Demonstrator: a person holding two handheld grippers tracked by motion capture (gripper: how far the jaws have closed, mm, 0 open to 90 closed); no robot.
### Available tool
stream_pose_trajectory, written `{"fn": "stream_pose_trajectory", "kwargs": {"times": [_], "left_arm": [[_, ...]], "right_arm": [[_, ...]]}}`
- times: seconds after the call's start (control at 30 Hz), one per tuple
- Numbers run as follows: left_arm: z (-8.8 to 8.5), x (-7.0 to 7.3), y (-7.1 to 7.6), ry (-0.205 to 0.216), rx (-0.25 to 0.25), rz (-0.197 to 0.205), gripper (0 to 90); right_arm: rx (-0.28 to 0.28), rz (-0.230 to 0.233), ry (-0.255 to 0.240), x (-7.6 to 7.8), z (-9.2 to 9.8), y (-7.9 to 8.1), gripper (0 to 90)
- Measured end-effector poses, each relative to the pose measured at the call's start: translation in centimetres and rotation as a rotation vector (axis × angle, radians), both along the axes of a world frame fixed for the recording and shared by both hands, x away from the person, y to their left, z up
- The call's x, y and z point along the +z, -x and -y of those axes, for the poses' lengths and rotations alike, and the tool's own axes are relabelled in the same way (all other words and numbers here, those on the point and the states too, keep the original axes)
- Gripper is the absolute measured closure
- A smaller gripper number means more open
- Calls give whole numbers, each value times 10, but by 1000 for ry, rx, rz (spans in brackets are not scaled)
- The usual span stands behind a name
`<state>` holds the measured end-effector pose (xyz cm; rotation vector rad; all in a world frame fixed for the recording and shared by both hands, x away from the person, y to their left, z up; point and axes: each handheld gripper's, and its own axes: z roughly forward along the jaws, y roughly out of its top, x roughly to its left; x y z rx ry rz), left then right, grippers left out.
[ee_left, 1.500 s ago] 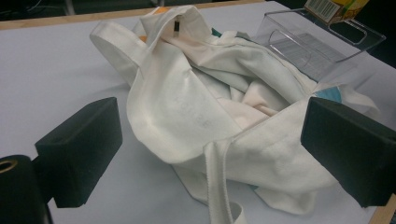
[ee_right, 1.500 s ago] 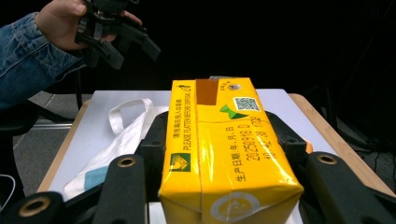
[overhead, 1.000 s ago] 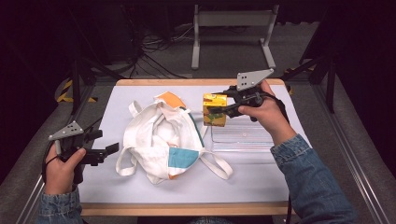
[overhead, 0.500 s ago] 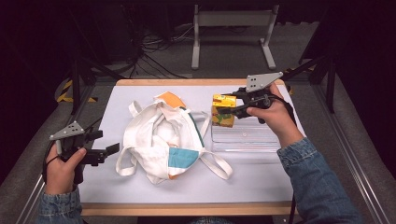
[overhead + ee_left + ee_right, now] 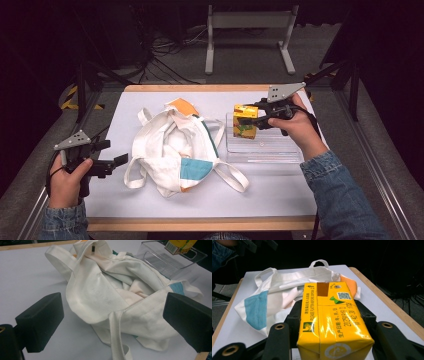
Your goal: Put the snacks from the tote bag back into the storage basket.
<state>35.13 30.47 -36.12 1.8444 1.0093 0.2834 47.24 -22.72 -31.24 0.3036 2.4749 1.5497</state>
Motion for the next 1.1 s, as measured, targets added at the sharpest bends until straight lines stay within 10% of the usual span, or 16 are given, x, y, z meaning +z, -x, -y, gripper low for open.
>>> {"fn": "stream_pose_trajectory", "kwargs": {"times": [1.1], "left_arm": [[0,-3,-1,-1,-1,-11,41]], "right_arm": [[65,-40,43,-53,-3,7,514]]}}
